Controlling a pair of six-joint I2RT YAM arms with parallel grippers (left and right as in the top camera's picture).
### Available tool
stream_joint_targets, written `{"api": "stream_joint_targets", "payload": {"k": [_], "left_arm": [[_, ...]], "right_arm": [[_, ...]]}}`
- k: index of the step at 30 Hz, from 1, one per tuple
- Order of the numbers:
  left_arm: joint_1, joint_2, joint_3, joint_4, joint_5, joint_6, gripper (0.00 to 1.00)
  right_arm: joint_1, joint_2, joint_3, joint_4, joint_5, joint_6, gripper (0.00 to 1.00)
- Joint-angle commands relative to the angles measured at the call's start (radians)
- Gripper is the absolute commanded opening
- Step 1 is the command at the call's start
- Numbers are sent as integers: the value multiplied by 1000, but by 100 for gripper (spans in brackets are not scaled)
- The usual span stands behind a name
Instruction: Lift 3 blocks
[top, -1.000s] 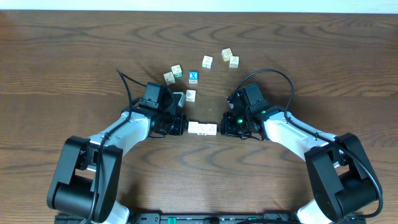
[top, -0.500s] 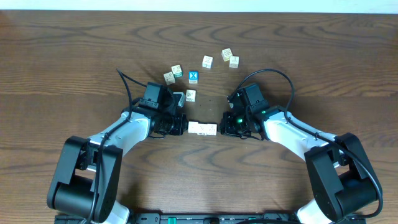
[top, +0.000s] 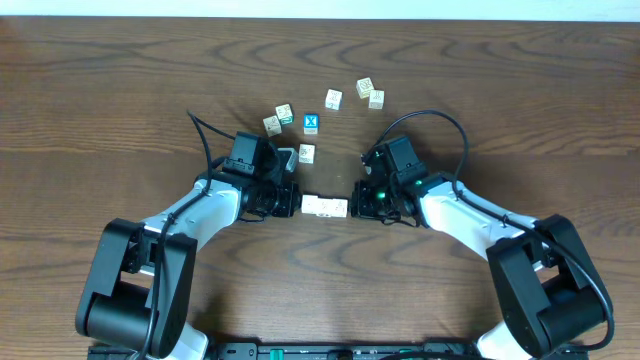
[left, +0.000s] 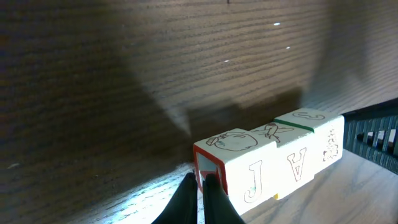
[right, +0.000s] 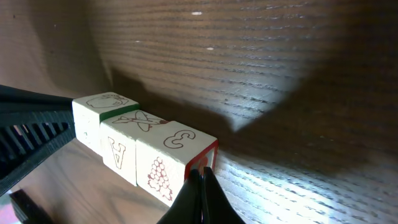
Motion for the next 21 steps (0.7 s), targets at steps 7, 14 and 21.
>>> {"api": "stream_joint_targets", "payload": {"k": [7,14,21], "left_arm": [[-5,9,-5,-2,19,2,7],[-5,9,-5,3,41,2,7],[-5,9,-5,17,86,2,7]], "right_arm": [[16,-18,-6,4,1,16,1],[16,-18,-6,4,1,16,1],[16,-18,-6,4,0,16,1]]}}
